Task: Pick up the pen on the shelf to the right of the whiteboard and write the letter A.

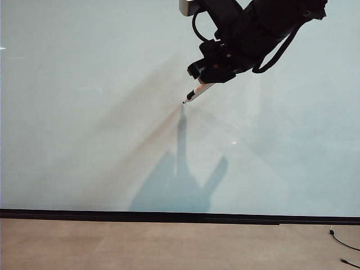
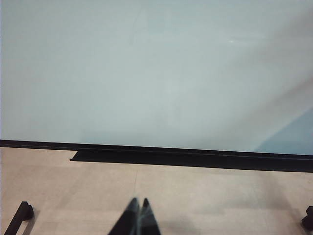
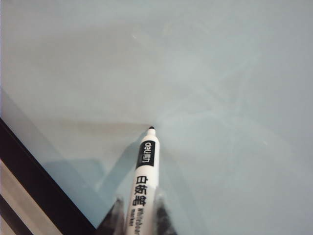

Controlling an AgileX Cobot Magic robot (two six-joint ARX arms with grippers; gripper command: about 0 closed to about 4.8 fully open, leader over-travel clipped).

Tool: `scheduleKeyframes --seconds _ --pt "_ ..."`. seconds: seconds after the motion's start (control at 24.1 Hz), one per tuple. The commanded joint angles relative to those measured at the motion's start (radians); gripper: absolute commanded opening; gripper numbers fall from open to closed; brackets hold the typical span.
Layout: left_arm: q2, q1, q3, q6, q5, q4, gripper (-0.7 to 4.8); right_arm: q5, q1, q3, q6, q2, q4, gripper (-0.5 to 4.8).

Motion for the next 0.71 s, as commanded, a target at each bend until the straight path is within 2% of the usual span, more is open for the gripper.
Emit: scheduleKeyframes --seconds 0.04,0.71 --pt "0.000 0.000 0.003 0.005 0.000 0.006 -0.04 0.003 -0.003 0.005 0.001 -0.003 0.011 -0.09" --pt "0.000 0.000 0.003 0.005 0.000 0.006 -0.05 0.035 -0.003 0.042 -0.024 -0.004 0.027 -0.09"
